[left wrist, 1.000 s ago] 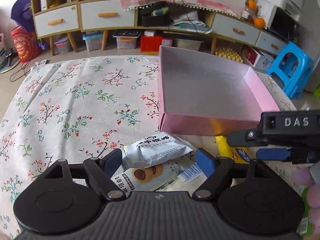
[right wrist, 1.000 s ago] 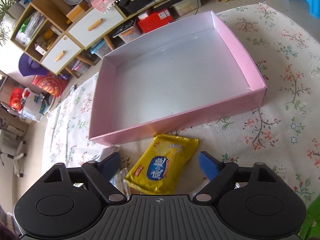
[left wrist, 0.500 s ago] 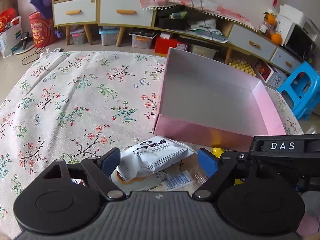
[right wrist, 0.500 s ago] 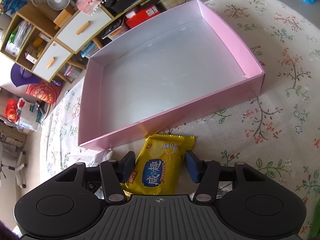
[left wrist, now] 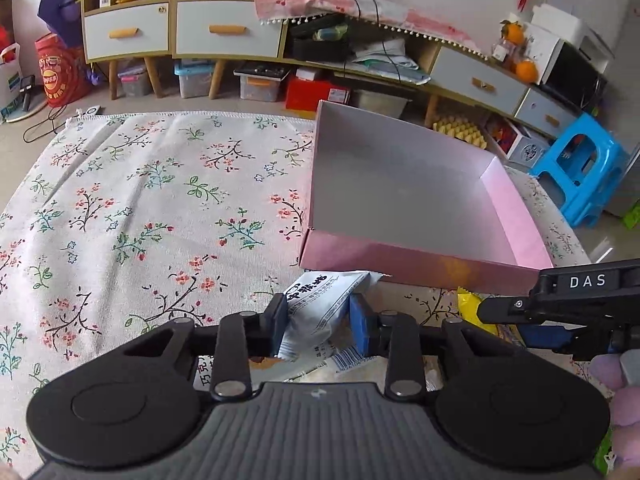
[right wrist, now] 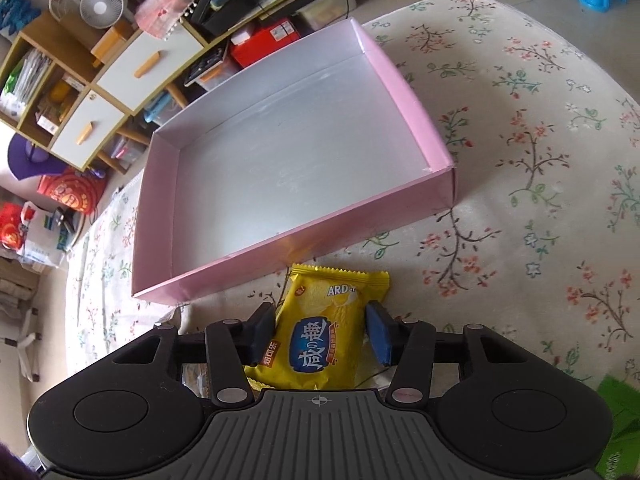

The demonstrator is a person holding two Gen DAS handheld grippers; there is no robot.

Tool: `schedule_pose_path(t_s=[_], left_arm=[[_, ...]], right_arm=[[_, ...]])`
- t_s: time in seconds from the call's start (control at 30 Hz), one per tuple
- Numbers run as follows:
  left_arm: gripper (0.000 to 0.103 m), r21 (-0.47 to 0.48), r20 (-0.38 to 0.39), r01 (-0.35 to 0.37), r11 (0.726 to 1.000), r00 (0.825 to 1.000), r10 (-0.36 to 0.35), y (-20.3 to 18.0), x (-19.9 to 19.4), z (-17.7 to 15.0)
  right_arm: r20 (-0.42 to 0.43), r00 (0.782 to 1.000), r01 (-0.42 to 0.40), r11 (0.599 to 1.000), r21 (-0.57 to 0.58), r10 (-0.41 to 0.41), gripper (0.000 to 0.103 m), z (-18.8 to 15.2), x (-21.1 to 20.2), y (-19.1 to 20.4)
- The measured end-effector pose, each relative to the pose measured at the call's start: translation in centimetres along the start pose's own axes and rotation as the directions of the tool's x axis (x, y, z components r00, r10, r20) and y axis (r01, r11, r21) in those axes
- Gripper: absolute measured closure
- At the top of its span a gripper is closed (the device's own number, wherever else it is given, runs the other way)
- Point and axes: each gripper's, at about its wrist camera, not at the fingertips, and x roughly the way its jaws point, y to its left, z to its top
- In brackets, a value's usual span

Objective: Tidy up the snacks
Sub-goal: 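Grasp the yellow wafer pack with the right tool while the left tool grasps the white packet, then carry the yellow pack and white packet in both tools over the pink box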

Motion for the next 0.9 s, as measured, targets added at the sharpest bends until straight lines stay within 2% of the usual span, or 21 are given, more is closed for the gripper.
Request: schedule_pose_path(t_s=[0.53, 0.9], left_arm=[[0.08, -0.02, 0.013, 0.055, 0.998, 0.998, -0.055, 0.5, -2.3, 0.1], [0.08, -0.014, 0.049, 0.066, 0.998, 0.997, -0.065, 0.0, -3.5, 0.4]], right_arm=[[0.008, 0.996, -0.085, 0.996, 0.026, 0.085, 0.054, 0.1, -2.5, -0.7], [0.042, 0.987, -0.154, 0.988, 0.015, 0.153, 0.054, 0.1, -4.9, -0.2]])
